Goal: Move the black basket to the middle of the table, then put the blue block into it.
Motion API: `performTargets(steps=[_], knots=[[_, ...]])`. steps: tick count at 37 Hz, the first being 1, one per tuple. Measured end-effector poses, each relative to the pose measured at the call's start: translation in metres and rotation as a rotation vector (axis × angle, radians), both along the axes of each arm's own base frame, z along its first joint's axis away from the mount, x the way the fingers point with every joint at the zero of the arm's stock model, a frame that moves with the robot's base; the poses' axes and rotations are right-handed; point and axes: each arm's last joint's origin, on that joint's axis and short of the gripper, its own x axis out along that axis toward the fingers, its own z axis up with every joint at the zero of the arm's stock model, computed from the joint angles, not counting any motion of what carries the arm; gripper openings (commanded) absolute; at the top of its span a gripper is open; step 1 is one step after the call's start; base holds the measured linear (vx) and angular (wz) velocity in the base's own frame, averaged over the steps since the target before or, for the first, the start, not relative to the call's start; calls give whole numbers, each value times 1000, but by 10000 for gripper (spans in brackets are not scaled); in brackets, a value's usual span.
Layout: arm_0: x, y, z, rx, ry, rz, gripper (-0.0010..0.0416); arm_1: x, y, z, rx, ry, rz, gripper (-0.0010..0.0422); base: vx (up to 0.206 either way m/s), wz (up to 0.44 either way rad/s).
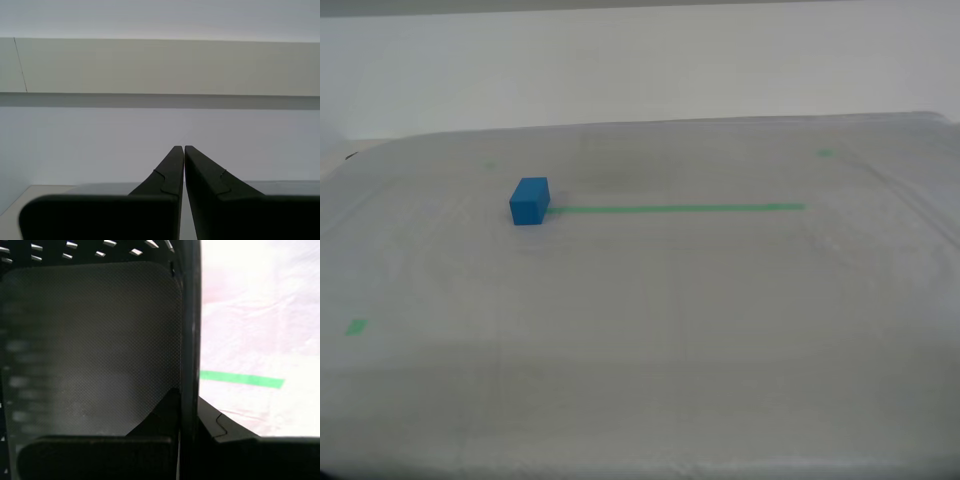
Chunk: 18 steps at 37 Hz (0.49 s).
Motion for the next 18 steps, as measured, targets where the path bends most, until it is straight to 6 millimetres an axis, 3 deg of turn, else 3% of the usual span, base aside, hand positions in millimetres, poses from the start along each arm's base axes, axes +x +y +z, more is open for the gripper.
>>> performTargets(steps=[18], knots=[[41, 38, -70, -55, 97, -3, -1, 0, 0, 0, 0, 0, 0, 0, 0, 0]])
